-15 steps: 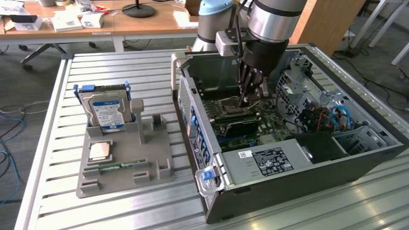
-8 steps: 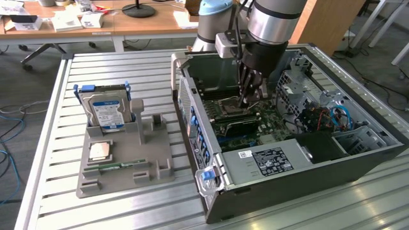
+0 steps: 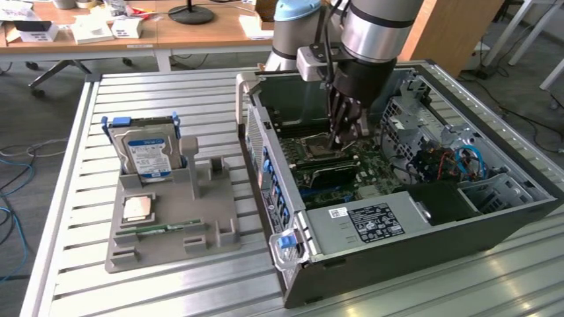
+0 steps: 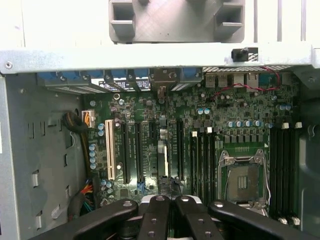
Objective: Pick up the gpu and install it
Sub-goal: 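Press down on the gpu until it lock into place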
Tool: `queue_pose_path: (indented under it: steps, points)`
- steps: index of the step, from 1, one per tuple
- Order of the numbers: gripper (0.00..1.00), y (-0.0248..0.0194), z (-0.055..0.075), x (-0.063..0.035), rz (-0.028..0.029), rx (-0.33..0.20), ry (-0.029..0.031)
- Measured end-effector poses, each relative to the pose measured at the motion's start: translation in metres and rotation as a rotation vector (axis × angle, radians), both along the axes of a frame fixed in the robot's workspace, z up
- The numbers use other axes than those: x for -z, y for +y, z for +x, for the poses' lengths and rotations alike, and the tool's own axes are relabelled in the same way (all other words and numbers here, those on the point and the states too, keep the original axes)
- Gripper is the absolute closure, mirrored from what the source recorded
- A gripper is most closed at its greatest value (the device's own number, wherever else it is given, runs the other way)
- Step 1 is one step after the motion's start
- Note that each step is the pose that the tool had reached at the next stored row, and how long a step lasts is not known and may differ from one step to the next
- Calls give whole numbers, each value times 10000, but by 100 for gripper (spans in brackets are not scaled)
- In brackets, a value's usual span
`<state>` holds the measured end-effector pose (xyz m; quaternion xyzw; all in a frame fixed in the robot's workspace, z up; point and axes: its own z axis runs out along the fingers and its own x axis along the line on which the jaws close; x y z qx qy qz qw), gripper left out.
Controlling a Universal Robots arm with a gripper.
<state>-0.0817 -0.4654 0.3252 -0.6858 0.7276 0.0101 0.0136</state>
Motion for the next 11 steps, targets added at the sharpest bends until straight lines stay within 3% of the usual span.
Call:
queue_pose_path:
  steps: [5,9,11]
  points:
    - [89,0,0,72,-1,0,1]
    - [89,0,0,72,-3,0,2]
    - [89,27,0,78,-1,1,0]
